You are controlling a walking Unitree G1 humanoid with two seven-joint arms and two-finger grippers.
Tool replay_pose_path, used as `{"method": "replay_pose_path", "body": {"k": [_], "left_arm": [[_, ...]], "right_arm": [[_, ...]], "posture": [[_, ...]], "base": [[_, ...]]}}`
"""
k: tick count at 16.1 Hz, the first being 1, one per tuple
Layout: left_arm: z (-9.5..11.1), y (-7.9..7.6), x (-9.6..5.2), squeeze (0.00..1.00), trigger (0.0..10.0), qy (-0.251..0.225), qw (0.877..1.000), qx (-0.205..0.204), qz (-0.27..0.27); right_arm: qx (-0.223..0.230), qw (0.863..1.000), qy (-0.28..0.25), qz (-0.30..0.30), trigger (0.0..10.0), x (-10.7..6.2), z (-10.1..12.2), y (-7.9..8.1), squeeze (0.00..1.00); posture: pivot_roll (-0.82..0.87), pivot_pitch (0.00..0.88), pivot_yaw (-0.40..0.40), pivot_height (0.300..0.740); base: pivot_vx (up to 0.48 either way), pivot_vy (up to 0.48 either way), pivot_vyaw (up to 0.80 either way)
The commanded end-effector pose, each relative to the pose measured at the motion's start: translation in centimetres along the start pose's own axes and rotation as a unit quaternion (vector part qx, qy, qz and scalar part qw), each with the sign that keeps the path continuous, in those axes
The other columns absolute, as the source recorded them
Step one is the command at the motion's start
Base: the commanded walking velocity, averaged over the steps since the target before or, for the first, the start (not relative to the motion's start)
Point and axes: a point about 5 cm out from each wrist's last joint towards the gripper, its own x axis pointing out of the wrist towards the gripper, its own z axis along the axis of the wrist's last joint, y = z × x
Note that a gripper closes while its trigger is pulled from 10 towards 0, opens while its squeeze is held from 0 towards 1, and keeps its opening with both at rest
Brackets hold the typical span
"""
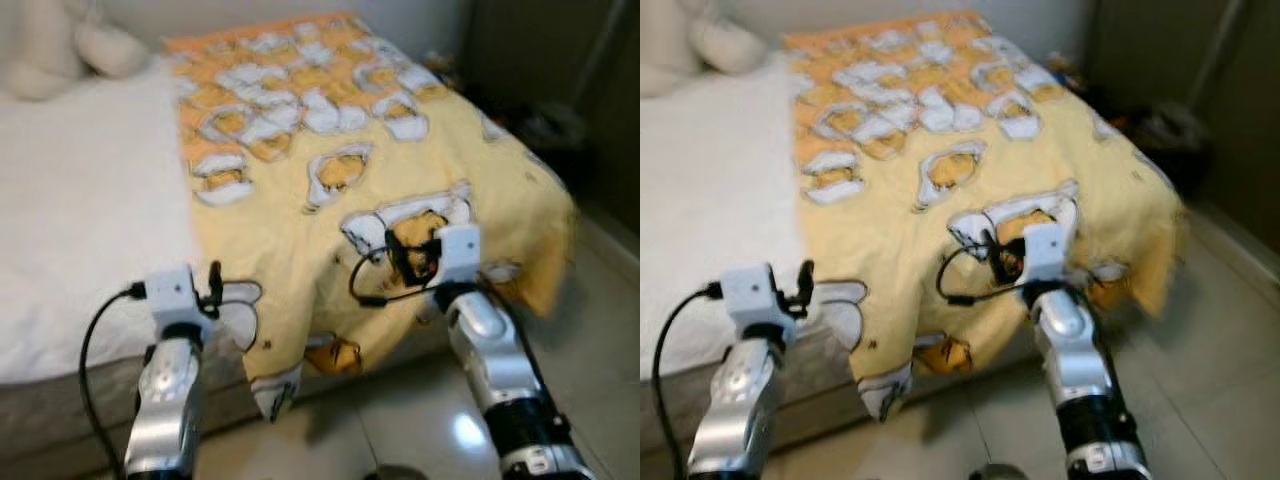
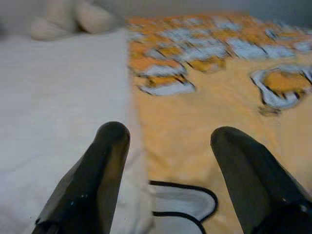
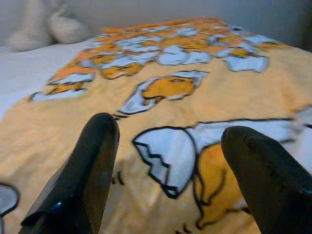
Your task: Clean up the room
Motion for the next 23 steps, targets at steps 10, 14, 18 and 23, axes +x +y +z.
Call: {"method": "replay_pose_path", "body": {"k": [10,14,18,23], "left_arm": [[2.3,0.1,0.7,0.0,10.0,-0.064,0.997,0.047,0.008],[2.2,-0.3,0.9,0.0,10.0,-0.06,0.997,0.051,0.001],[2.3,-0.6,1.3,0.0,10.0,-0.058,0.997,0.042,-0.012],[2.5,-0.4,1.3,0.0,10.0,-0.068,0.997,0.041,0.002]], "right_arm": [[-0.003,0.998,-0.065,-0.004,10.0,1.4,2.3,0.4,0.0],[-0.002,0.998,-0.057,-0.007,10.0,1.2,1.7,0.8,0.0],[-0.005,0.998,-0.06,0.001,10.0,1.1,1.7,1.0,0.0],[-0.007,0.997,-0.079,-0.022,10.0,1.2,2.5,0.6,0.0]], "posture": [[-0.14,0.0,0.091,0.74],[-0.15,0.0,0.1,0.74],[-0.15,0.0,0.108,0.74],[-0.15,0.0,0.108,0.74]], "base": [[0.0,0.0,0.21],[0.0,0.0,0.0],[0.0,0.0,0.35],[0.271,0.0,0.48]]}}
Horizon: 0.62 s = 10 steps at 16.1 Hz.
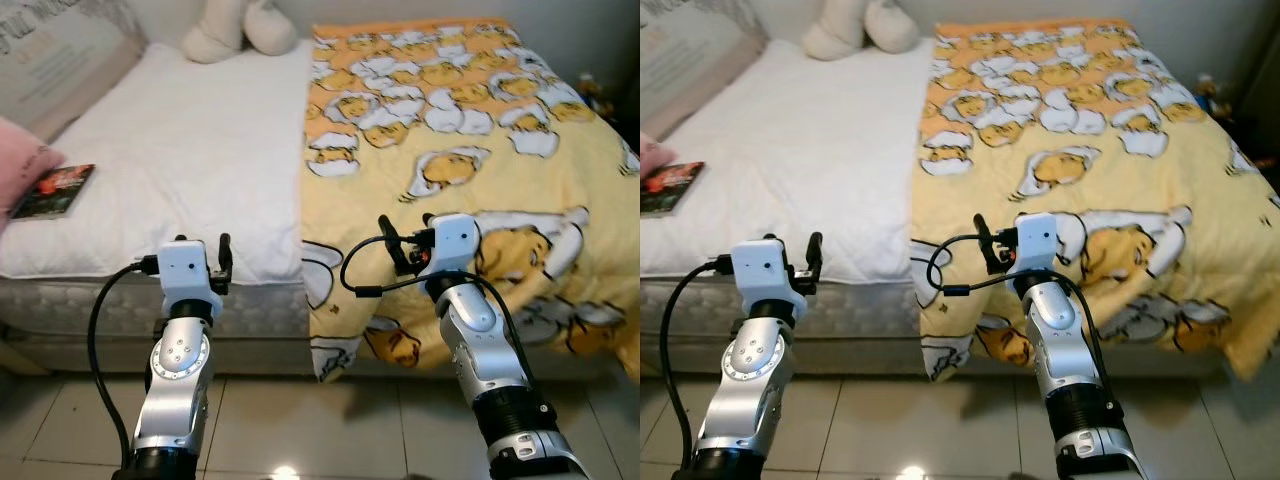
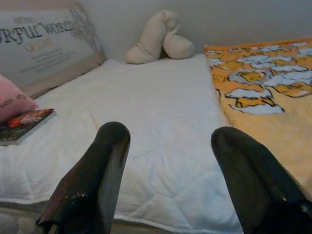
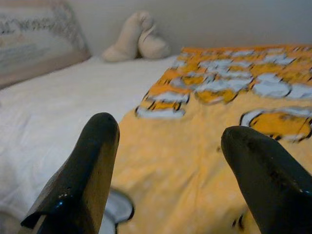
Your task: Clean up the room
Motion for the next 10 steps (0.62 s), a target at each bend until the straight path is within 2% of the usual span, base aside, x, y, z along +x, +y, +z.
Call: {"method": "replay_pose_path", "body": {"k": [1,4,5,8,10], "left_arm": [[0.4,0.4,0.1,0.0,10.0,-0.012,1.0,-0.004,0.008],[2.0,0.5,0.8,0.0,10.0,-0.04,0.999,-0.019,0.016],[2.0,0.0,0.9,0.0,10.0,-0.04,0.999,-0.003,-0.003],[0.8,0.1,0.3,0.0,10.0,-0.011,1.0,-0.013,-0.007],[-0.8,0.2,-0.4,0.0,10.0,0.025,1.0,-0.006,-0.016]], "right_arm": [[-0.004,0.999,-0.039,-0.023,10.0,0.4,1.6,-0.8,0.0],[0.01,0.998,-0.055,-0.031,10.0,0.9,2.6,-1.1,0.0],[0.012,0.999,-0.042,-0.018,10.0,1.0,2.1,-0.7,0.0],[0.012,0.999,-0.025,-0.016,10.0,0.5,1.3,-0.6,0.0],[0.022,1.0,-0.003,-0.007,10.0,0.0,0.3,-0.4,0.0]], "posture": [[-0.15,0.0,0.108,0.74],[-0.15,0.0,0.103,0.74],[-0.15,0.0,0.099,0.74],[-0.15,0.0,0.1,0.74],[-0.14,0.0,0.099,0.74]], "base": [[0.0,0.0,0.0],[0.0,0.0,0.0],[0.0,0.0,0.0],[0.0,0.0,0.64],[0.0,0.0,0.55]]}}
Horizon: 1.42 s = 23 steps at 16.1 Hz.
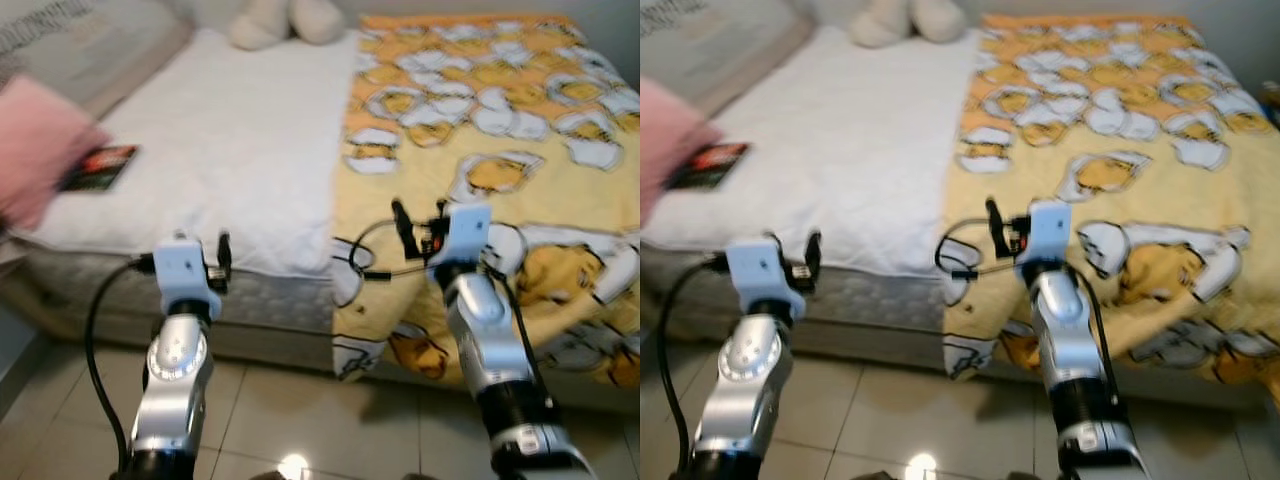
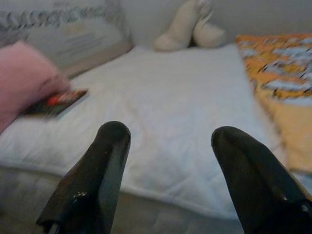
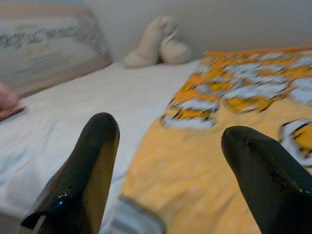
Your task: Clean up the room
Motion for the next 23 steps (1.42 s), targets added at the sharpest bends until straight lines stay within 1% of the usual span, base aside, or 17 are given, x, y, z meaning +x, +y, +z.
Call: {"method": "replay_pose_path", "body": {"k": [1,2,4,7,9,11,12,13,14,15,16,17,18,19,20,21,23], "left_arm": [[-0.7,0.3,-0.3,0.0,10.0,0.017,1.0,0.007,-0.004],[-1.6,0.9,-1.1,0.0,10.0,0.034,0.999,0.019,-0.002],[-1.7,1.1,-1.1,0.0,10.0,0.038,0.999,0.025,0.0],[-1.3,0.9,-0.8,0.0,10.0,0.033,0.999,0.024,-0.004],[-1.4,1.2,-1.1,0.0,10.0,0.031,0.999,0.033,0.006],[-1.9,1.5,-1.7,0.0,10.0,0.04,0.999,0.02,0.024],[-2.5,2.0,-2.2,0.0,10.0,0.053,0.998,0.003,0.036],[-2.2,3.2,-3.1,0.0,10.0,0.031,0.997,-0.011,0.066],[-0.3,3.3,-3.7,0.0,10.0,-0.027,0.998,0.034,0.038],[0.3,3.1,-4.1,0.0,10.0,-0.037,0.998,0.044,0.022],[0.3,3.1,-4.3,0.0,10.0,-0.036,0.998,0.041,0.019],[0.5,2.9,-4.6,0.0,10.0,-0.034,0.999,0.04,0.005],[0.7,2.0,-5.3,0.0,10.0,-0.031,0.998,0.032,-0.033],[0.3,1.0,-6.1,0.0,10.0,-0.017,0.997,0.02,-0.067],[0.3,0.5,-6.3,0.0,10.0,-0.015,0.997,0.015,-0.077],[0.3,0.2,-6.3,0.0,10.0,-0.013,0.997,0.007,-0.078],[0.3,-0.2,-6.0,0.0,10.0,-0.005,0.998,-0.018,-0.064]], "right_arm": [[0.004,1.0,0.009,0.011,10.0,0.0,-0.2,0.3,0.0],[0.005,1.0,0.023,0.013,10.0,-0.5,-0.9,0.1,0.0],[0.006,1.0,0.028,0.012,10.0,-0.7,-1.1,-0.1,0.0],[0.007,0.999,0.032,0.013,10.0,-0.8,-1.2,-0.1,0.0],[0.006,0.999,0.03,0.027,10.0,-0.6,-1.1,0.3,0.0],[0.006,0.999,0.03,0.03,10.0,-0.6,-1.1,0.3,0.0],[0.008,0.999,0.03,0.024,10.0,-0.5,-1.0,-0.1,0.01],[0.012,1.0,0.018,-0.011,10.0,-0.7,-0.5,-1.6,0.02],[0.004,0.999,-0.001,-0.045,10.0,-1.4,0.1,-3.2,0.05],[-0.014,0.999,-0.007,-0.047,10.0,-2.3,0.2,-3.5,0.06],[-0.021,0.999,-0.006,-0.044,10.0,-2.7,0.1,-3.5,0.06],[-0.028,0.999,0.003,-0.034,10.0,-3.4,-0.2,-3.3,0.07],[-0.035,0.999,0.021,-0.021,10.0,-4.9,-1.1,-3.0,0.08],[-0.03,0.998,0.05,-0.011,10.0,-6.4,-2.4,-2.7,0.08],[-0.027,0.998,0.059,-0.006,10.0,-6.9,-2.7,-2.5,0.09],[-0.027,0.998,0.061,-0.003,10.0,-7.0,-2.8,-2.3,0.09],[-0.024,0.998,0.06,0.014,10.0,-6.4,-2.4,-1.6,0.11]], "posture": [[-0.14,0.0,0.099,0.74],[-0.14,0.0,0.099,0.74],[-0.13,0.0,0.096,0.74],[-0.13,0.0,0.098,0.74],[-0.13,0.0,0.099,0.74],[-0.12,0.0,0.092,0.74],[-0.12,0.0,0.089,0.74],[-0.12,0.0,0.088,0.74],[-0.11,0.0,0.088,0.74],[-0.11,0.0,0.089,0.74],[-0.11,0.0,0.089,0.74],[-0.1,0.0,0.087,0.74],[-0.1,0.0,0.087,0.74],[-0.11,0.0,0.088,0.74],[-0.11,0.0,0.091,0.74],[-0.11,0.0,0.091,0.74],[-0.12,0.0,0.095,0.74]], "base": [[0.0,0.0,0.5],[0.0,0.0,0.46],[0.0,0.0,0.45],[0.0,0.0,0.45],[0.0,0.0,0.45],[0.0,0.0,0.45],[0.0,0.0,0.44],[0.0,0.0,0.46],[0.0,0.0,0.45],[0.0,0.0,0.44],[0.0,0.0,0.45],[0.0,0.0,0.44],[0.0,0.0,0.45],[0.0,0.0,0.46],[0.0,0.0,0.46],[0.0,0.0,0.46],[0.0,0.0,0.45]]}}
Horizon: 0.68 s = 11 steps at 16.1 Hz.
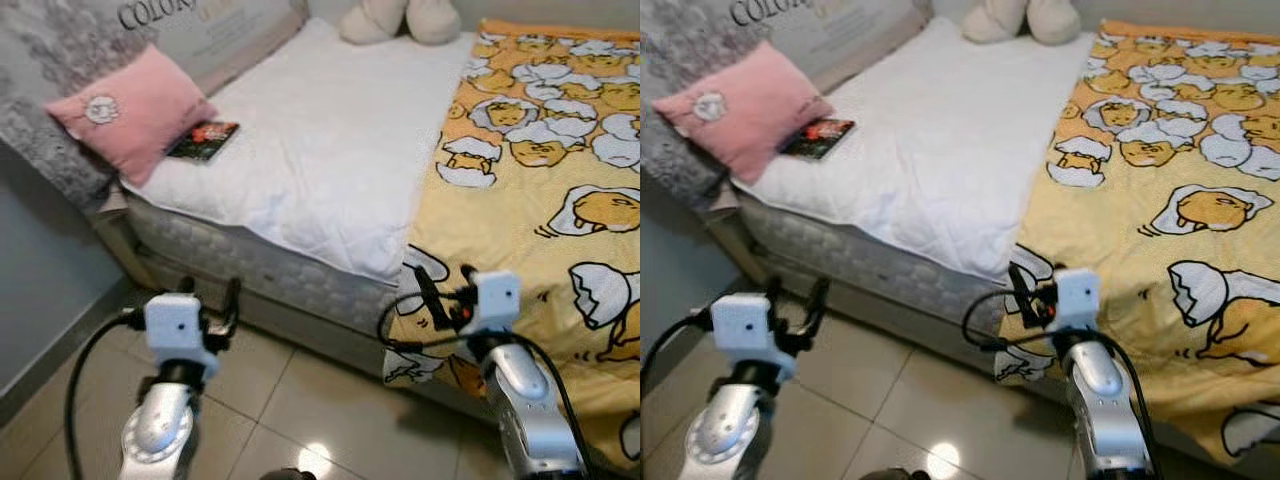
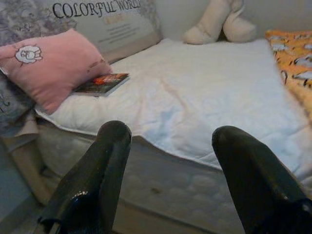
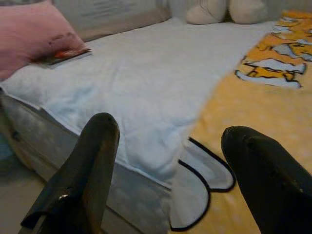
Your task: Clean up the room
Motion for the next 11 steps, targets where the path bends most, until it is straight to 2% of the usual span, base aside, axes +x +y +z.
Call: {"method": "replay_pose_path", "body": {"k": [1,3,5,7,11], "left_arm": [[0.2,0.4,0.2,0.0,10.0,0.004,1.0,0.006,0.012],[0.0,0.7,1.0,0.0,10.0,0.015,0.999,0.017,0.023],[0.4,1.5,2.0,0.0,10.0,0.011,0.997,-0.03,0.063],[0.7,1.8,2.1,0.0,10.0,0.005,0.995,-0.046,0.083],[0.5,2.2,2.3,0.0,10.0,0.012,0.994,-0.049,0.097]], "right_arm": [[0.001,1.0,-0.009,0.011,10.0,0.6,0.9,0.3,0.11],[0.001,1.0,-0.016,0.004,10.0,1.9,1.7,0.1,0.15],[-0.001,0.999,-0.025,0.021,10.0,3.0,2.3,1.2,0.17],[0.004,0.999,-0.023,0.036,10.0,3.4,2.3,2.1,0.18],[0.008,0.999,-0.018,0.041,10.0,3.8,2.1,2.5,0.18]], "posture": [[-0.13,0.0,0.095,0.74],[-0.13,0.0,0.089,0.74],[-0.12,0.0,0.085,0.74],[-0.12,0.0,0.084,0.74],[-0.11,0.0,0.083,0.74]], "base": [[0.0,0.0,0.44],[0.0,0.0,0.45],[0.409,-0.131,0.45],[0.448,0.0,0.45],[0.305,0.37,0.45]]}}
